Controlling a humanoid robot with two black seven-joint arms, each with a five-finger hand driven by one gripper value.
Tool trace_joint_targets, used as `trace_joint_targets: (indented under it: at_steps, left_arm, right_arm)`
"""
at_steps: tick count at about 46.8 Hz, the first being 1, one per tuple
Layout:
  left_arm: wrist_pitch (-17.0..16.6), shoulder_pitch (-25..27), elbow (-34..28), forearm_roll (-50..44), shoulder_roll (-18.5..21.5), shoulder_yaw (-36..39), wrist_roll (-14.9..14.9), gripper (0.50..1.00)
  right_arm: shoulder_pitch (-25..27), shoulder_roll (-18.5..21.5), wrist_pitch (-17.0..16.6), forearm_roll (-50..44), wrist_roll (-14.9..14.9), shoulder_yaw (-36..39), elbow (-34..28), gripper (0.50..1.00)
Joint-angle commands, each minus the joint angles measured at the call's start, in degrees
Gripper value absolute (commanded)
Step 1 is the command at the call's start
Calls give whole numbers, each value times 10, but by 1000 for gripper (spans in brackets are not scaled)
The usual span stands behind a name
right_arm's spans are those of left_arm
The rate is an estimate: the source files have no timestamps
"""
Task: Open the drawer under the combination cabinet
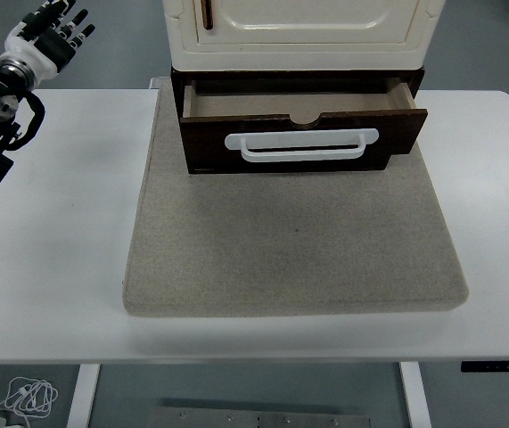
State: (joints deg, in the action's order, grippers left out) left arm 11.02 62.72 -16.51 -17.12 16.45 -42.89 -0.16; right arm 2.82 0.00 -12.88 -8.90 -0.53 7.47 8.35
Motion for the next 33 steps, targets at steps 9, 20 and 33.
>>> trace_joint_targets:
  at_steps: [9,20,33]
  left_arm:
    - [57,-30,1,-34,-34,-32,-23,1000]
    - [92,-45,2,-34,-70,-69,-30,1000]
    - [94,-45,2,-34,-92,-105,-49,1000]
  right_arm:
    - [0,0,-5,-2,-1,0,1,926]
    - [0,0,-5,-2,-2,0,1,926]
    - [0,0,-5,-2,-2,0,1,926]
